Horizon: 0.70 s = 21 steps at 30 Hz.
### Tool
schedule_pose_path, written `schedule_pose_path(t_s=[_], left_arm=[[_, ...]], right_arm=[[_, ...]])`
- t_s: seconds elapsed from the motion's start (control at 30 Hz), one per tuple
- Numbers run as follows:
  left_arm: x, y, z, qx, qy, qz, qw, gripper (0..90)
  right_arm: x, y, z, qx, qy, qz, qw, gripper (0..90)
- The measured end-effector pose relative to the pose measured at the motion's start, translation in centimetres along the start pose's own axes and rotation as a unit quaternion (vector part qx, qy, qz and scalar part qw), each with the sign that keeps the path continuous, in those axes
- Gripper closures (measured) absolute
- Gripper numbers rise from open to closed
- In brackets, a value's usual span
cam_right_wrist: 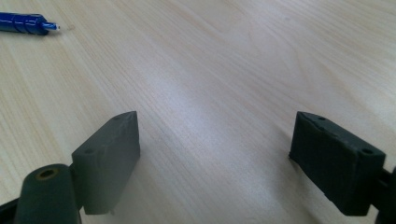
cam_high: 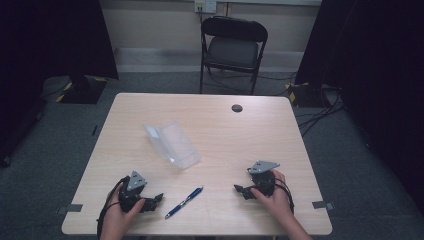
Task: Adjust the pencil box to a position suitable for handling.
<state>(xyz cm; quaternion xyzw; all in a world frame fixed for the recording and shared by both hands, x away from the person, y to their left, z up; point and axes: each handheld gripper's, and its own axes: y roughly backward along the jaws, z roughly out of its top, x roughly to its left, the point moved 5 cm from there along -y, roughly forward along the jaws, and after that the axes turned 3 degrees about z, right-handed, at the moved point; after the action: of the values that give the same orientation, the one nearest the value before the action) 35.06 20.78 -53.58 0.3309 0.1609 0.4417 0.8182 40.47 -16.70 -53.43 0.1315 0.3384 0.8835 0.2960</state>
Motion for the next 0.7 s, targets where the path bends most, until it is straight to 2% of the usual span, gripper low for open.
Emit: schedule_pose_path(t_s=[0.53, 0.7], left_arm=[[-0.02, -0.04, 0.02, 0.001, -0.004, -0.003, 1.0, 9.0], [-0.03, -0.05, 0.02, 0.0, -0.003, -0.003, 1.0, 8.9]], right_arm=[[0.06, 0.0, 0.01, 0.0, -0.004, -0.004, 1.0, 15.1], [0.32, -0.55, 0.65, -0.007, -0.006, -0.006, 0.9999, 21.6]])
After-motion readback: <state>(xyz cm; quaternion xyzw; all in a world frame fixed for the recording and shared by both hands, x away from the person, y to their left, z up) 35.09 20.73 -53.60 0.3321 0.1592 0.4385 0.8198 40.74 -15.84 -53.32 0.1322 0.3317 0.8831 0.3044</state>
